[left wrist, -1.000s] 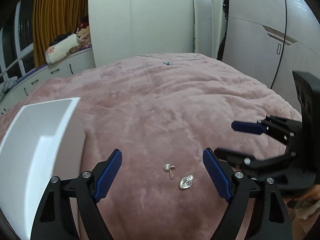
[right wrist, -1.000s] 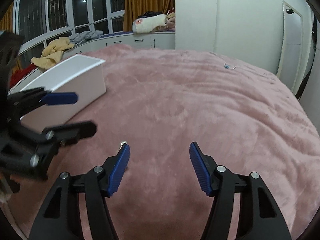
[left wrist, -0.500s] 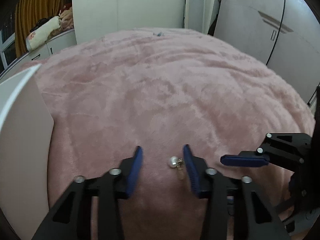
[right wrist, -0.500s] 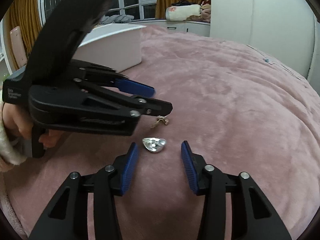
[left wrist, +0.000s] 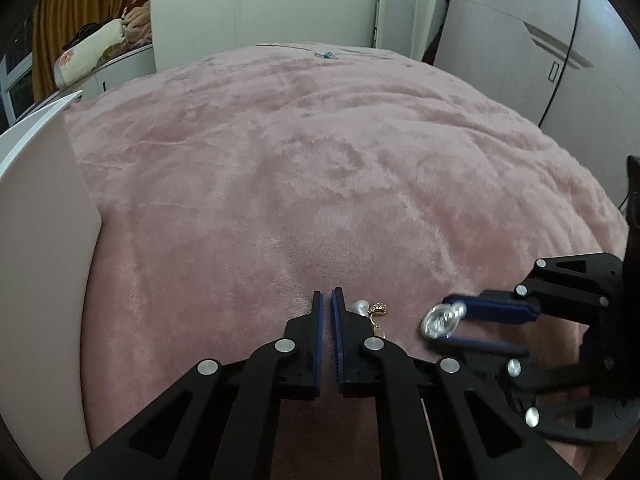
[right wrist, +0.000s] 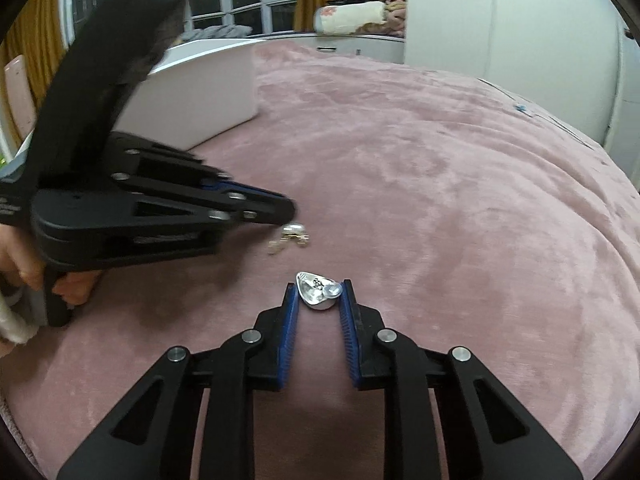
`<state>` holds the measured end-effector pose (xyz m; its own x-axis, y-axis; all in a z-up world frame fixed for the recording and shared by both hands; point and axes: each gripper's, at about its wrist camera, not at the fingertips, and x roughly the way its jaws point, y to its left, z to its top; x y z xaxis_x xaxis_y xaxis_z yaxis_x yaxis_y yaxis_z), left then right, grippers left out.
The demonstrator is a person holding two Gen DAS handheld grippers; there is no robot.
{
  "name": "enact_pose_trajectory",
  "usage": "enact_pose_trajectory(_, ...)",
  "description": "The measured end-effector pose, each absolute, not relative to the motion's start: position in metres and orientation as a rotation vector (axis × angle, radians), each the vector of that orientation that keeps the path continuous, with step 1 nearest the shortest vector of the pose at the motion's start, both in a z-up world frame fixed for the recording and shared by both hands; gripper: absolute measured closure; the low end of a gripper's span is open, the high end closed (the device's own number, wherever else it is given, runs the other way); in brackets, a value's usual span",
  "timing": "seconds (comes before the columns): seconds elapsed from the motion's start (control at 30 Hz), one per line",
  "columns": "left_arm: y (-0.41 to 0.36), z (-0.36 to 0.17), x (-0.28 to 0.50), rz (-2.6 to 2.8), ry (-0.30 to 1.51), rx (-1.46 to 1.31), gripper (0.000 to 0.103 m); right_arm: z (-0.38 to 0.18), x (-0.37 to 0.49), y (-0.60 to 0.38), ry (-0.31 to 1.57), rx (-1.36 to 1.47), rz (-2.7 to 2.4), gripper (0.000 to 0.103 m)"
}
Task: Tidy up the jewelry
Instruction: 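Grasp the pearl-and-gold earring with the left tool while the right tool grasps the silver heart earring, then carry both held earrings over the white box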
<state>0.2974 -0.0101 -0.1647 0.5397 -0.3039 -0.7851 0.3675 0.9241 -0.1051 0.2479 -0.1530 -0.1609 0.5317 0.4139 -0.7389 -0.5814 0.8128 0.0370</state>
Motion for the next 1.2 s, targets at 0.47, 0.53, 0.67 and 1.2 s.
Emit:
enact_pose_trajectory(0.47, -0.009, -0.151, 0.285, -0.404, 0.865, -0.014, 0.075, -0.164, 0.253, -0.164, 0.832, -0.204, 0.574, 0.081)
enact_pose_trajectory(0.53, -0.013, -0.149, 0.282, -0.424, 0.861, -0.011, 0.074, -0.165, 0.254, -0.164, 0.835, -0.199, 0.574, 0.081)
enact_pose_trajectory(0.67, -0.026, -0.158, 0.276, -0.455, 0.885, 0.053, 0.074, -0.165, 0.255, -0.164, 0.835, -0.197, 0.573, 0.081)
enact_pose_trajectory(1.2, -0.023, -0.163, 0.27, -0.444, 0.907, 0.076, 0.092, -0.162, 0.253, -0.165, 0.829, -0.188, 0.56, 0.081)
